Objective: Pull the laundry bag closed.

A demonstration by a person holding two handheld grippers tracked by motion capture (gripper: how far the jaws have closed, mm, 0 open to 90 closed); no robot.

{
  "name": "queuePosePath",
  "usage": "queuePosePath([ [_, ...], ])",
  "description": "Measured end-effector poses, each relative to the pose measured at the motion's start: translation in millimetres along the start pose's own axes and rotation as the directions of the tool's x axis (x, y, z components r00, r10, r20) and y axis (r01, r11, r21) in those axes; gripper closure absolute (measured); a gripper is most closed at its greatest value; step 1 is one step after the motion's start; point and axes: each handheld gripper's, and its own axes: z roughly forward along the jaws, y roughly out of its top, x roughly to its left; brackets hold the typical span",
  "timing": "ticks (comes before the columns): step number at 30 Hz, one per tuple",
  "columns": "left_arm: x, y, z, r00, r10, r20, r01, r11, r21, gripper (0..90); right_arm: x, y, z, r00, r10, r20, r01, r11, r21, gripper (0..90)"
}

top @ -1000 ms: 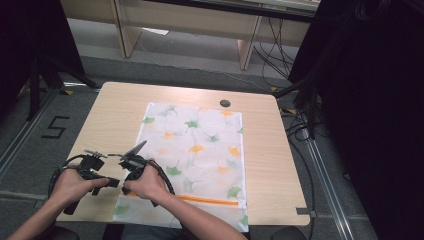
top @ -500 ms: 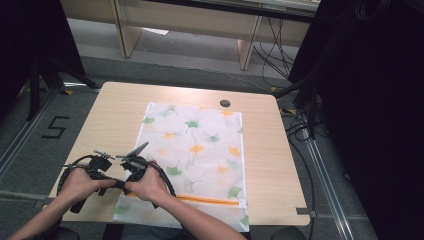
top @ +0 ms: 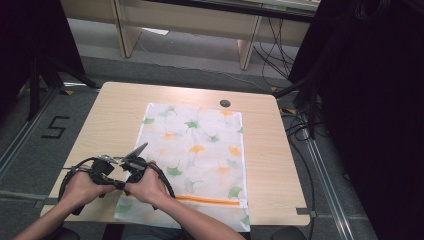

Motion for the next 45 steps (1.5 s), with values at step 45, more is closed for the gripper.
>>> queuePosePath([
  [45, -3.5, 0.3, 0.4, 0.9999, 0.003, -0.016, -0.003, 1.0, -0.006, 89.6, -9.5, -11.0, -18.6, 0.9961, -0.005, 0.089, -0.001, 0.998, 0.071, 90.0],
])
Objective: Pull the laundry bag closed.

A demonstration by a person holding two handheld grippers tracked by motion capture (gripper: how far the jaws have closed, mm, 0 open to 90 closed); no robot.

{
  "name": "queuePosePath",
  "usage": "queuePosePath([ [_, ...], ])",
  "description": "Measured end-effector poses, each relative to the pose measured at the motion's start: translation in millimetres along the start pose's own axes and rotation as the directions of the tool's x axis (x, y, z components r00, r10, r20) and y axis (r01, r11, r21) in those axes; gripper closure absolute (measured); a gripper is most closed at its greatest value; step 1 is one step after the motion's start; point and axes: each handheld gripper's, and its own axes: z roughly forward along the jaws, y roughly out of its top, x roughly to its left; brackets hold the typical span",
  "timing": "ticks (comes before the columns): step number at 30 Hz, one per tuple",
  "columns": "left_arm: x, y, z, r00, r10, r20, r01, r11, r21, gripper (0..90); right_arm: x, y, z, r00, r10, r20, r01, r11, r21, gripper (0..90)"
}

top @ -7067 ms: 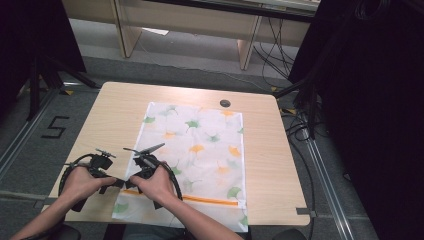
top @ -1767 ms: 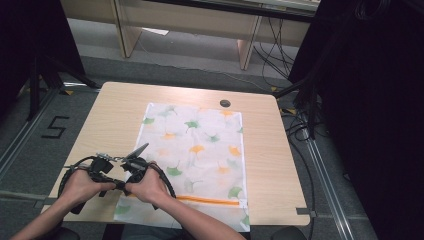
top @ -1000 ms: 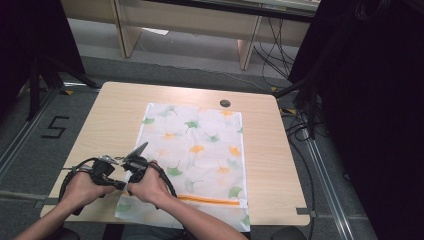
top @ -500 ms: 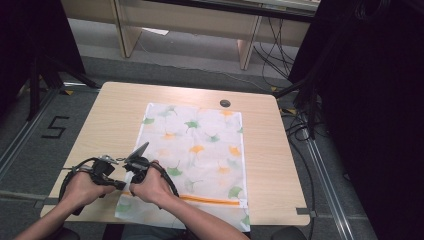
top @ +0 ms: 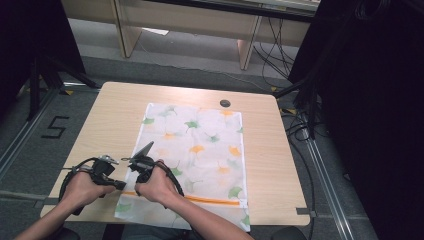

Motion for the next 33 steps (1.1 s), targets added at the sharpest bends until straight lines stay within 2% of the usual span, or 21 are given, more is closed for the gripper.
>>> queuePosePath([
  [3, 0.2, 0.0, 0.0, 1.0, 0.004, 0.001, -0.004, 1.0, 0.0, 89.5, -2.4, -2.5, -1.3, 0.9999, -0.01, 0.004, 0.01, 1.0, 0.004, 90.0],
  [6, -0.2, 0.0, 0.2, 1.0, 0.001, 0.0, -0.001, 1.0, -0.002, 89.6, -2.9, -4.2, -3.0, 1.0, 0.007, -0.001, -0.007, 1.0, 0.011, 90.0],
  [9, 0.2, 0.1, 0.2, 1.0, 0.006, 0.001, -0.006, 1.0, -0.002, 89.5, -6.2, -5.6, -2.9, 0.9994, -0.035, 0.006, 0.035, 0.999, -0.004, 90.0],
  [10, 0.2, 0.1, 0.2, 1.0, 0.006, 0.001, -0.006, 1.0, -0.002, 89.6, -4.6, -6.4, -3.1, 1.0, -0.004, 0.003, 0.004, 1.0, 0.007, 90.0],
  [11, 0.2, 0.1, 0.2, 1.0, 0.005, 0.001, -0.005, 1.0, -0.003, 89.6, -4.5, -6.5, -3.2, 1.0, 0.005, 0.0, -0.005, 1.0, 0.006, 90.0],
  [12, 0.0, -0.1, 0.1, 1.0, 0.001, 0.002, -0.001, 1.0, -0.002, 89.6, -4.5, -6.5, -3.2, 1.0, 0.005, 0.0, -0.005, 1.0, 0.006, 90.0],
  [13, 0.0, -0.2, 0.1, 1.0, 0.001, 0.001, -0.001, 1.0, -0.003, 89.6, -7.5, -7.4, -3.8, 0.9996, -0.027, 0.0, 0.027, 1.0, -0.004, 90.0],
  [14, 0.0, -0.1, 0.2, 1.0, 0.002, 0.001, -0.002, 1.0, -0.003, 89.5, -6.2, -8.4, -4.7, 1.0, 0.007, 0.002, -0.007, 1.0, 0.008, 90.0],
  [17, 0.3, 0.1, 0.1, 1.0, 0.008, 0.001, -0.008, 1.0, -0.002, 89.5, -7.8, -8.7, -5.6, 0.9997, -0.008, -0.022, 0.008, 1.0, -0.01, 90.0],
  [18, 0.0, 0.0, 0.2, 1.0, 0.003, 0.001, -0.003, 1.0, -0.003, 89.5, -7.3, -9.8, -5.9, 0.9994, 0.022, -0.025, -0.022, 1.0, 0.002, 90.0],
  [19, 0.3, 0.1, 0.1, 1.0, 0.006, 0.001, -0.006, 1.0, -0.002, 89.6, -9.7, -10.0, -6.5, 0.9999, -0.003, -0.016, 0.002, 1.0, -0.006, 90.0],
  [20, 0.4, 0.2, 0.2, 1.0, 0.007, 0.002, -0.007, 1.0, -0.002, 89.5, -9.6, -11.7, -7.3, 0.9991, 0.031, -0.03, -0.031, 1.0, -0.001, 90.0],
  [21, 0.4, 0.2, 0.2, 1.0, 0.007, 0.002, -0.007, 1.0, -0.002, 89.5, -9.6, -11.7, -7.3, 0.9991, 0.031, -0.03, -0.031, 1.0, -0.001, 90.0],
  [22, 0.2, 0.1, 0.2, 1.0, 0.007, 0.001, -0.007, 1.0, -0.003, 89.6, -12.1, -12.2, -7.8, 0.9998, 0.0, -0.021, 0.0, 1.0, -0.005, 90.0],
  [23, 0.2, 0.1, 0.2, 1.0, 0.007, 0.001, -0.007, 1.0, -0.003, 89.6, -12.1, -12.2, -7.8, 0.9998, 0.0, -0.021, 0.0, 1.0, -0.005, 90.0],
  [24, 0.1, 0.0, 0.2, 1.0, 0.007, 0.001, -0.007, 1.0, -0.003, 89.6, -10.6, -12.9, -8.4, 0.9992, 0.032, -0.022, -0.032, 0.999, 0.007, 90.0],
  [25, 0.0, 0.0, 0.2, 1.0, 0.006, 0.001, -0.006, 1.0, -0.004, 89.5, -12.7, -13.3, -8.8, 0.9998, 0.003, -0.018, -0.003, 1.0, -0.002, 90.0],
  [28, -0.2, 0.0, 0.2, 1.0, 0.006, 0.0, -0.006, 1.0, -0.003, 89.6, -13.8, -14.4, -9.6, 0.9999, -0.007, -0.012, 0.007, 1.0, -0.001, 90.0],
  [31, -0.1, 0.0, 0.2, 1.0, 0.007, 0.001, -0.007, 1.0, -0.002, 89.6, -14.4, -15.3, -10.4, 0.9999, 0.001, -0.013, -0.001, 1.0, 0.003, 90.0],
  [32, 0.0, 0.1, 0.2, 1.0, 0.008, 0.0, -0.008, 1.0, -0.003, 89.6, -13.7, -16.3, -10.7, 0.9993, 0.031, -0.018, -0.031, 0.999, 0.011, 90.0],
  [33, -0.2, 0.1, 0.3, 1.0, 0.007, 0.001, -0.007, 1.0, -0.003, 89.6, -17.1, -17.0, -11.2, 0.9999, 0.002, -0.011, -0.002, 1.0, 0.004, 90.0],
])
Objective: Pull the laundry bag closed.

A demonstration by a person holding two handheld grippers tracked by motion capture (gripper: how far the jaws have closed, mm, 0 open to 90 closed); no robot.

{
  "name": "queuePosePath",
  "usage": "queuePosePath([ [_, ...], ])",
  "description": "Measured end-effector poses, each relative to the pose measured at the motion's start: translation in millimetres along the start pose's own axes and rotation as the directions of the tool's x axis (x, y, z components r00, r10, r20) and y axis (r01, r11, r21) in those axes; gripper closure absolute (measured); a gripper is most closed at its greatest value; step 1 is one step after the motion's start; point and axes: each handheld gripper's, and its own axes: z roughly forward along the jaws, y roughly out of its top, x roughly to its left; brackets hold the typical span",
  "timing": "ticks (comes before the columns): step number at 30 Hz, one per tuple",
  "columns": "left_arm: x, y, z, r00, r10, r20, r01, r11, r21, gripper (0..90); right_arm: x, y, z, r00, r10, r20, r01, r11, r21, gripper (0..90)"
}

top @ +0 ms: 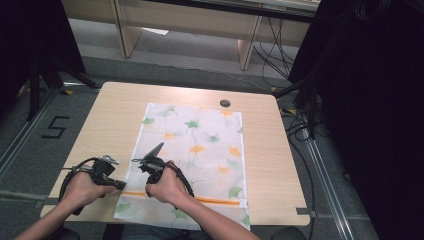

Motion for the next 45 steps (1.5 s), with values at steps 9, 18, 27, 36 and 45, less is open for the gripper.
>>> queuePosePath([
  [9, -0.1, 0.0, 0.0, 1.0, -0.001, 0.0, 0.001, 1.0, 0.0, 89.6, -3.4, -3.3, -2.4, 1.0, 0.004, 0.009, -0.004, 1.0, 0.003, 90.0],
  [18, 0.2, 0.0, 0.4, 1.0, -0.001, 0.006, 0.001, 1.0, 0.0, 89.6, -7.0, -6.3, -4.5, 0.9999, 0.009, 0.01, -0.009, 1.0, -0.003, 90.0],
  [27, 0.1, -0.1, 0.5, 1.0, -0.001, 0.005, 0.001, 1.0, -0.002, 89.6, -10.2, -9.9, -7.0, 0.9999, 0.012, 0.009, -0.012, 1.0, -0.002, 90.0],
  [36, -0.1, 0.2, 0.0, 1.0, -0.001, -0.002, 0.001, 1.0, 0.001, 89.7, -11.6, -14.5, -10.9, 0.9975, 0.069, 0.01, -0.07, 0.997, 0.013, 90.0],
  [45, -0.1, 0.2, 0.0, 1.0, -0.001, -0.001, 0.001, 1.0, 0.001, 89.7, -14.6, -18.7, -13.7, 0.9977, 0.064, 0.022, -0.064, 0.998, 0.013, 90.0],
])
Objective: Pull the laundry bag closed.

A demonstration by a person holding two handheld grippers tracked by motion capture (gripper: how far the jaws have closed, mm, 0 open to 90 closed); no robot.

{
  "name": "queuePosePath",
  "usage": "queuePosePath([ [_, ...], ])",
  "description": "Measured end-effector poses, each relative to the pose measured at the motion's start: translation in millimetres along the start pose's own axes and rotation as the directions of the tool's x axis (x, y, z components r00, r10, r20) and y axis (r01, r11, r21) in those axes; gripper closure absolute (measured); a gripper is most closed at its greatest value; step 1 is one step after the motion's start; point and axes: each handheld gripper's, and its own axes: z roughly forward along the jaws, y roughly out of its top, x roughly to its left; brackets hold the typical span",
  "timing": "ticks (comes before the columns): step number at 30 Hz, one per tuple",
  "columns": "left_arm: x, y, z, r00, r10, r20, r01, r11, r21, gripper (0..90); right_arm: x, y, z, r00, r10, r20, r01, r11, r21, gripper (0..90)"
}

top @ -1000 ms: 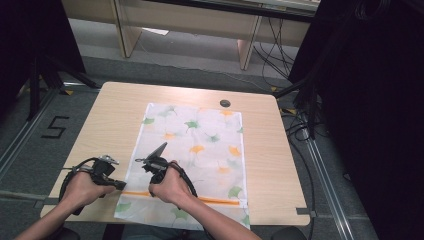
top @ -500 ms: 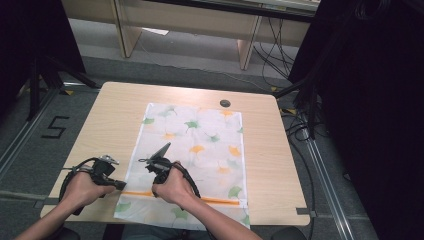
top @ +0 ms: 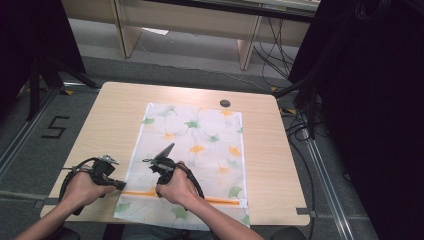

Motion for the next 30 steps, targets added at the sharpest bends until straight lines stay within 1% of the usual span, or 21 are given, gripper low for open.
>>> queuePosePath([
  [1, 0.0, 0.0, 0.0, 1.0, 0.0, 0.0, 0.0, 1.0, 0.0, 89.7, -0.4, -0.5, -0.4, 1.0, 0.003, -0.007, -0.003, 1.0, -0.001, 90.0],
  [2, -0.1, 0.0, 0.0, 1.0, -0.001, -0.001, 0.001, 1.0, 0.0, 89.7, -3.8, -0.1, 0.3, 0.9987, -0.051, 0.003, 0.051, 0.998, -0.019, 90.0],
  [3, 0.1, 0.0, 0.0, 1.0, 0.001, -0.001, -0.001, 1.0, 0.0, 89.7, -2.5, -1.0, -0.8, 0.9996, -0.029, 0.0, 0.029, 1.0, -0.005, 90.0],
  [4, 0.1, 0.0, 0.0, 1.0, 0.001, -0.001, -0.001, 1.0, 0.0, 89.7, -2.5, -1.0, -0.8, 0.9996, -0.029, 0.0, 0.029, 1.0, -0.005, 90.0],
  [5, 0.1, 0.0, -0.1, 1.0, 0.001, -0.001, -0.001, 1.0, 0.0, 89.7, 0.7, -1.8, -1.9, 0.9998, 0.022, -0.004, -0.022, 1.0, 0.008, 90.0],
  [6, 0.0, 0.0, 0.0, 1.0, -0.001, 0.0, 0.001, 1.0, 0.0, 89.7, -0.1, -2.1, -2.3, 0.9998, 0.017, -0.005, -0.016, 1.0, 0.011, 90.0],
  [7, 0.0, 0.0, 0.0, 1.0, -0.001, 0.0, 0.001, 1.0, 0.0, 89.7, -4.9, -2.1, -2.3, 0.9991, -0.04, 0.01, 0.04, 0.999, -0.006, 90.0],
  [8, 0.2, 0.0, -0.1, 1.0, 0.0, -0.001, 0.0, 1.0, 0.0, 89.7, -1.1, -3.2, -3.3, 0.9997, 0.025, 0.001, -0.025, 1.0, 0.014, 90.0],
  [11, 0.2, 0.0, -0.1, 1.0, 0.001, -0.001, -0.001, 1.0, 0.0, 89.7, -3.1, -3.7, -4.3, 0.9997, 0.023, -0.005, -0.023, 1.0, 0.017, 90.0],
  [12, 0.1, 0.0, -0.1, 1.0, 0.0, -0.001, 0.0, 1.0, 0.0, 89.7, -5.1, -4.5, -3.4, 0.9999, 0.013, -0.003, -0.013, 1.0, 0.006, 90.0],
  [13, 0.1, 0.1, -0.1, 1.0, 0.001, -0.001, -0.001, 1.0, 0.001, 89.7, -5.1, -5.0, -4.2, 0.9997, 0.024, -0.006, -0.024, 1.0, 0.007, 90.0],
  [14, 0.1, 0.0, -0.1, 1.0, 0.0, -0.001, 0.0, 1.0, 0.001, 89.7, -7.1, -5.9, -4.6, 0.9999, 0.012, -0.004, -0.012, 1.0, 0.004, 90.0],
  [15, 0.1, 0.0, -0.1, 1.0, 0.0, -0.001, 0.0, 1.0, 0.001, 89.7, -6.6, -6.3, -4.7, 0.9997, 0.026, -0.004, -0.026, 1.0, 0.008, 90.0],
  [18, 0.2, 0.1, -0.1, 1.0, 0.0, -0.001, 0.0, 1.0, 0.0, 89.7, -9.8, -7.9, -5.4, 0.9998, 0.019, 0.002, -0.019, 1.0, 0.001, 90.0],
  [20, 0.3, 0.1, -0.1, 1.0, 0.0, 0.0, 0.0, 1.0, 0.0, 89.7, -11.0, -8.1, -5.8, 0.9997, 0.022, -0.01, -0.022, 1.0, 0.011, 90.0],
  [21, 0.4, 0.0, 0.0, 1.0, 0.0, 0.0, 0.0, 1.0, 0.0, 89.7, -14.9, -8.3, -4.4, 0.9996, -0.029, -0.003, 0.029, 0.999, -0.013, 90.0],
  [22, 0.3, 0.0, 0.0, 1.0, 0.0, 0.0, 0.0, 1.0, 0.0, 89.7, -11.4, -9.6, -5.9, 0.9991, 0.041, -0.008, -0.041, 0.999, 0.01, 90.0],
  [23, 0.2, 0.0, -0.1, 1.0, 0.0, -0.001, 0.0, 1.0, 0.0, 89.7, -12.5, -9.9, -5.8, 0.9995, 0.03, -0.008, -0.03, 1.0, 0.007, 90.0],
  [27, 0.1, 0.0, -0.1, 1.0, 0.0, -0.001, 0.0, 1.0, 0.0, 89.7, -12.9, -11.0, -7.1, 0.9995, 0.03, -0.001, -0.03, 1.0, 0.007, 90.0],
  [28, 0.0, 0.0, 0.0, 1.0, -0.001, 0.0, 0.001, 1.0, 0.0, 89.7, -15.1, -11.3, -7.5, 1.0, 0.008, 0.003, -0.008, 1.0, 0.001, 90.0],
  [30, 0.1, 0.0, -0.1, 1.0, 0.001, -0.001, -0.001, 1.0, 0.0, 89.7, -16.4, -11.5, -7.0, 1.0, -0.006, 0.0, 0.006, 1.0, -0.011, 90.0],
])
